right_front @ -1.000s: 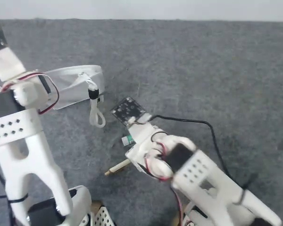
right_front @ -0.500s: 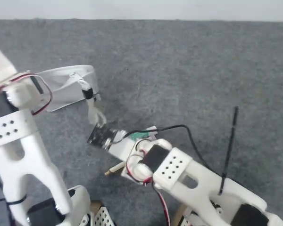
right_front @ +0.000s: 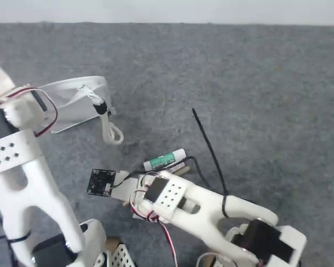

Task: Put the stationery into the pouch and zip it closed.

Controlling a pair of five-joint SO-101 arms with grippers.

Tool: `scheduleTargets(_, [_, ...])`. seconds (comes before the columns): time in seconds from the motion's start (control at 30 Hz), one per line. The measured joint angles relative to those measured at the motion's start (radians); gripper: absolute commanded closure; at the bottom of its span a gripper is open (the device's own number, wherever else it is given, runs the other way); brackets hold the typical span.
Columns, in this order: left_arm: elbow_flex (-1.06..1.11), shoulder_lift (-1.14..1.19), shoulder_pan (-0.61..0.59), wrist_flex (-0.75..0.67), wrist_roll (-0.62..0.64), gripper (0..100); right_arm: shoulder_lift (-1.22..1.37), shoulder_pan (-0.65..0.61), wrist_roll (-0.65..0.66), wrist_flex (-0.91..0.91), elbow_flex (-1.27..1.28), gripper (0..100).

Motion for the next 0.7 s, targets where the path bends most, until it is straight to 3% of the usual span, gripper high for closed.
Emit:
scheduleTargets(0.3, [0.011,0.0,0.0,-0.002,0.0,99,0.175,0.037,0.005,-0.008,-0.118,82.4])
scheduleTargets(0.5, [0.011,0.0,0.0,-0.002,0.0,99,0.215,0.06,0.006,0.011,-0.173,99.8])
scheduleTargets(0.7, [0.011,0.0,0.0,-0.002,0.0,99,0.216,0.071,0.008,0.025,-0.186,99.2])
